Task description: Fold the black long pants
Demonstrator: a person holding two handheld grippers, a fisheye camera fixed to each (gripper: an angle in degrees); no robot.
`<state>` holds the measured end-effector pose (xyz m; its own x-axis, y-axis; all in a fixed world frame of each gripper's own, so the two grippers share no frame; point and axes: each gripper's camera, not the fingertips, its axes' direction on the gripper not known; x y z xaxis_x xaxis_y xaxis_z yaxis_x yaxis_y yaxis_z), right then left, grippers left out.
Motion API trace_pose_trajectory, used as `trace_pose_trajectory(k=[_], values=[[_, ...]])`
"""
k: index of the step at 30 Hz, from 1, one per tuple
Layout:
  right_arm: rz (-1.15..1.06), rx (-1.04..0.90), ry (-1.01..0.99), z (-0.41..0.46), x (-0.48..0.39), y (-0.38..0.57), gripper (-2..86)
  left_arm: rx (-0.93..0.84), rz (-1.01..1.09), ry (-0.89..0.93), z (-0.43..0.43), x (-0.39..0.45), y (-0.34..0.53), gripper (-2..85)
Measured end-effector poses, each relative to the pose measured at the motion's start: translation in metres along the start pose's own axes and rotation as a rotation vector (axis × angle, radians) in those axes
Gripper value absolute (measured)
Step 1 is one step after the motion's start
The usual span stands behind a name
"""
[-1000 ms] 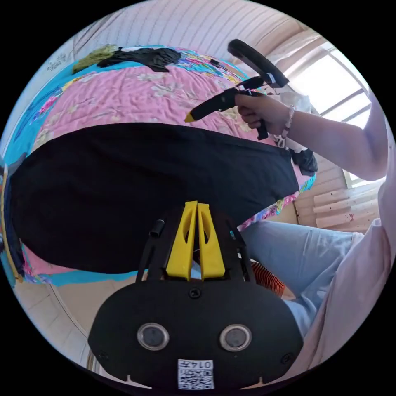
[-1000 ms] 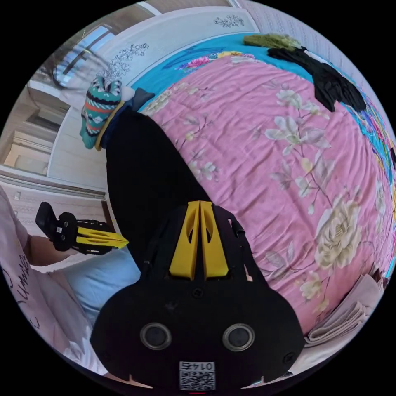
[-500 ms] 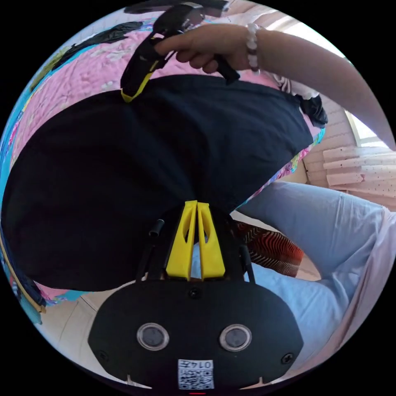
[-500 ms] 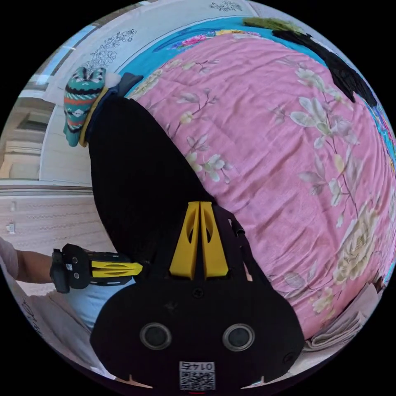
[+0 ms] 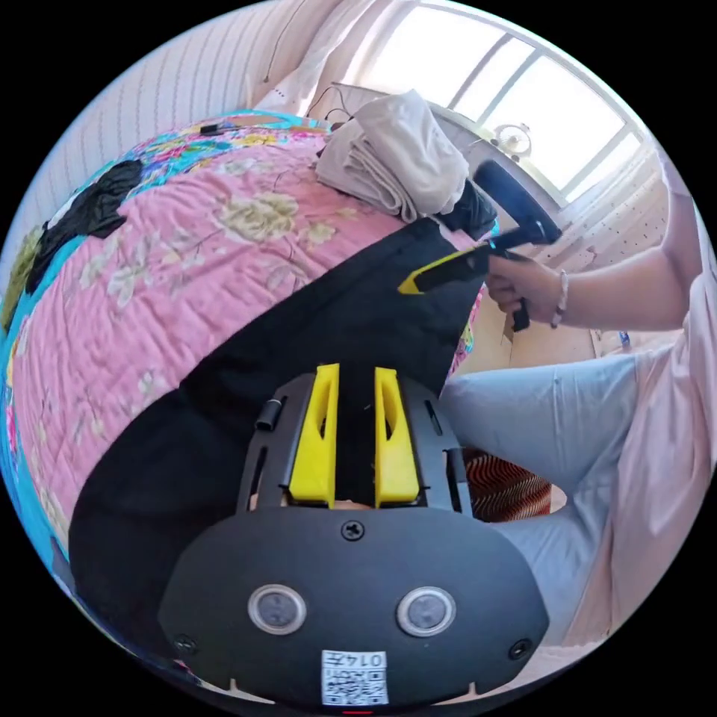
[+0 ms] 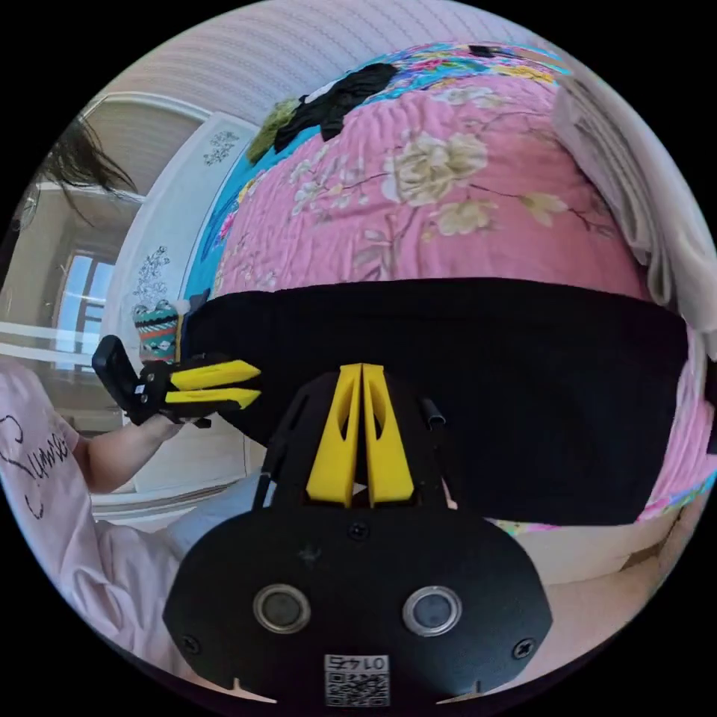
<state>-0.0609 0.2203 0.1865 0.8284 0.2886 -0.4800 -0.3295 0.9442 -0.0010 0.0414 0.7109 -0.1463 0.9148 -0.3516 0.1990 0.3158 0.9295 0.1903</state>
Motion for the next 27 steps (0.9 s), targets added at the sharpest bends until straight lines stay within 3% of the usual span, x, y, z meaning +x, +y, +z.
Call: trace_pose_trajectory(k=[6, 10, 14, 18, 20, 22, 27], values=[[0.296, 0.208, 0.257, -0.118, 0.129, 0.102, 7.0, 0.047, 0.243, 0.147, 0.059, 0.027, -0.134, 10.0], [0.363, 0.257, 0.302, -0.151, 0.186, 0.126, 12.4, -0.011, 0.333, 0.186, 0.116, 0.060, -0.216, 10.2], [0.370, 0.225, 0.265, -0.154, 0.234, 0.141, 15.4, -0.034, 0.399, 0.134, 0.159, 0.084, -0.264, 11.1], [0.406, 0.160, 0.055, -0.127, 0.273, 0.157, 11.7, -0.190, 0.356, 0.112, 0.219, 0.091, -0.289, 10.7], [0.398, 0.178, 0.075, -0.131, 0.273, 0.163, 7.5, -0.186, 0.362, 0.101, 0.222, 0.091, -0.290, 8.4], [0.372, 0.166, 0.006, -0.131, 0.274, 0.167, 4.4, -0.160, 0.399, 0.139, 0.217, 0.091, -0.283, 0.5], [0.313, 0.213, -0.142, -0.151, 0.257, 0.180, 2.2, -0.108, 0.345, 0.202, 0.191, 0.082, -0.270, -0.8]])
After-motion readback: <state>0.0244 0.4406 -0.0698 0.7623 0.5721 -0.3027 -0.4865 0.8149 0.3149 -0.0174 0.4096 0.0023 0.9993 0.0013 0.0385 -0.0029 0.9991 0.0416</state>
